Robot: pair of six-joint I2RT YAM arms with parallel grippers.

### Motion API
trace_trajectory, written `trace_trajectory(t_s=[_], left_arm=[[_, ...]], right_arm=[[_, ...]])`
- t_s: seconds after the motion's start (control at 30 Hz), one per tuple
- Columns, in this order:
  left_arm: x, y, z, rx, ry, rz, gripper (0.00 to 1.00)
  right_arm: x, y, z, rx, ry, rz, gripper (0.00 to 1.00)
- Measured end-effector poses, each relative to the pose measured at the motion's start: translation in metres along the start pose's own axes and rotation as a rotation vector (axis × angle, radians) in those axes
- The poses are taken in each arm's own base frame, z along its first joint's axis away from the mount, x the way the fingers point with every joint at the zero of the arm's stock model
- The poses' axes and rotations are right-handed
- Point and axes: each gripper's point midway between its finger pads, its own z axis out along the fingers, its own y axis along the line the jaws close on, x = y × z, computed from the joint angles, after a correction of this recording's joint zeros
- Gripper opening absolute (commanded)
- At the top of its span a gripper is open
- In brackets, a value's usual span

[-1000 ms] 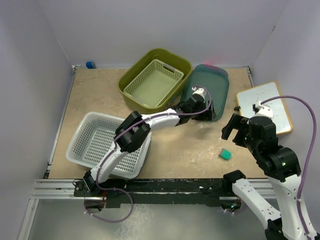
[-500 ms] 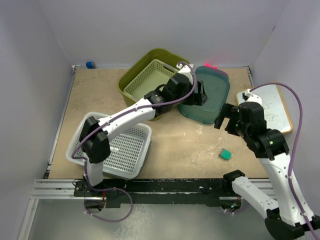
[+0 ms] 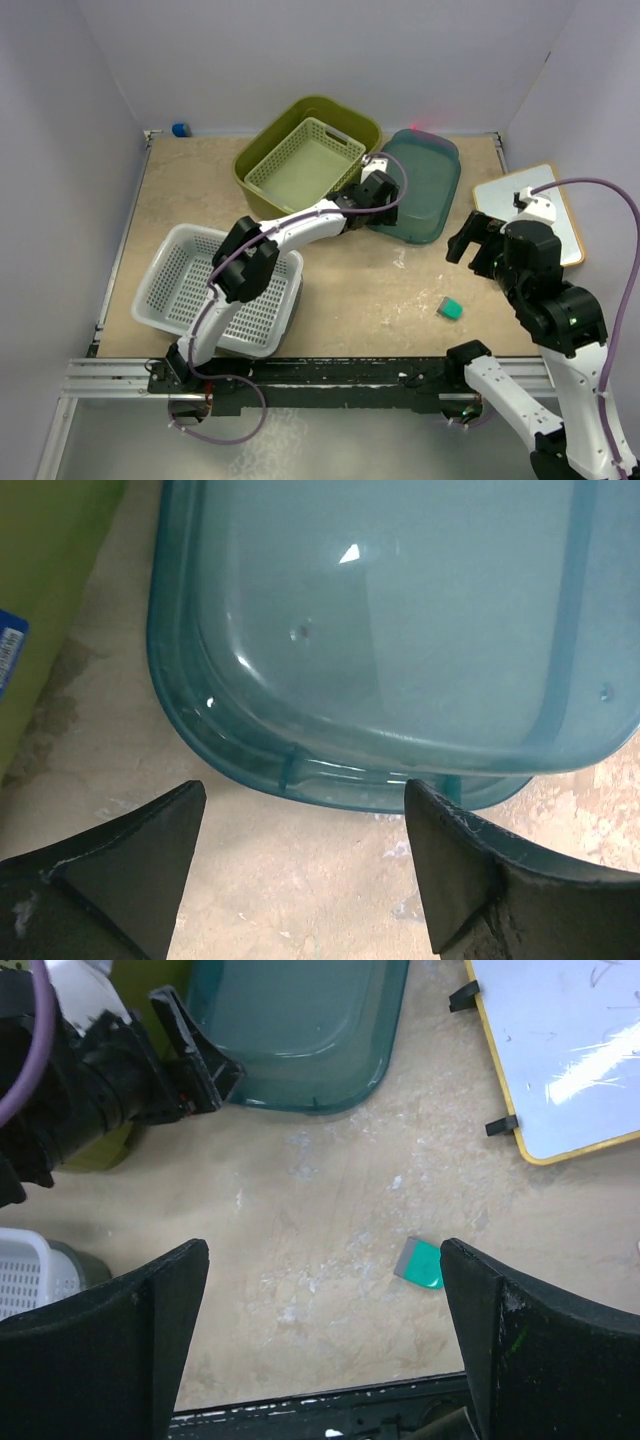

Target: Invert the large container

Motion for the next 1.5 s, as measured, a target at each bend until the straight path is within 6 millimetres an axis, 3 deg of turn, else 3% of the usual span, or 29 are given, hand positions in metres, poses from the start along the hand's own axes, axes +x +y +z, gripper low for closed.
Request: trace_trajectory(t_s=[0.2, 0.47, 0.57, 0.77, 0.83, 0.93, 1.0, 1.1, 1.2, 1.3, 1.37, 1.5], left_arm=[[-0.019, -0.001, 0.007, 0.063, -0.023, -0.025, 0.78], [-0.038, -0.021, 0.038, 0.275, -0.013, -0.040, 0.77], [-0.036, -0.033, 0.042, 0.341, -0.002, -0.036, 0.77], [-0.023, -0.048, 0.028, 0.377, 0.024, -0.002, 0.78], [-0.020, -0.043, 0.012, 0.352, 0.035, 0.024, 0.78], [-0.030, -0.039, -0.033, 0.327, 0.021, 0.069, 0.78], [-0.047, -0.040, -0.072, 0.322, -0.022, 0.092, 0.78], [-0.074, -0.036, -0.146, 0.290, -0.126, 0.107, 0.78], [-0.076, -0.023, -0.210, 0.245, -0.203, 0.096, 0.78], [-0.042, 0.009, -0.248, 0.168, -0.195, 0.074, 0.78], [-0.012, 0.035, -0.253, 0.108, -0.158, 0.062, 0.79], [0.066, 0.087, -0.256, -0.028, -0.032, 0.057, 0.79]], right_arm=[[0.003, -0.006, 0.002, 0.032, 0.014, -0.034, 1.00], [0.003, -0.008, 0.002, 0.039, 0.014, -0.046, 1.00], [0.003, -0.008, 0.001, 0.038, 0.011, -0.044, 1.00], [0.006, -0.010, 0.000, 0.036, 0.012, -0.043, 1.00], [0.012, -0.012, 0.002, 0.039, 0.023, -0.046, 1.00], [0.023, -0.013, 0.009, 0.042, 0.054, -0.054, 1.00], [0.030, -0.011, 0.014, 0.038, 0.075, -0.059, 1.00], [0.037, -0.010, 0.021, 0.034, 0.089, -0.058, 1.00], [0.044, -0.006, 0.030, 0.022, 0.099, -0.052, 1.00], [0.050, -0.003, 0.038, 0.015, 0.115, -0.048, 1.00], [0.052, 0.001, 0.043, 0.008, 0.128, -0.044, 1.00], [0.049, 0.006, 0.051, 0.004, 0.125, -0.034, 1.00]])
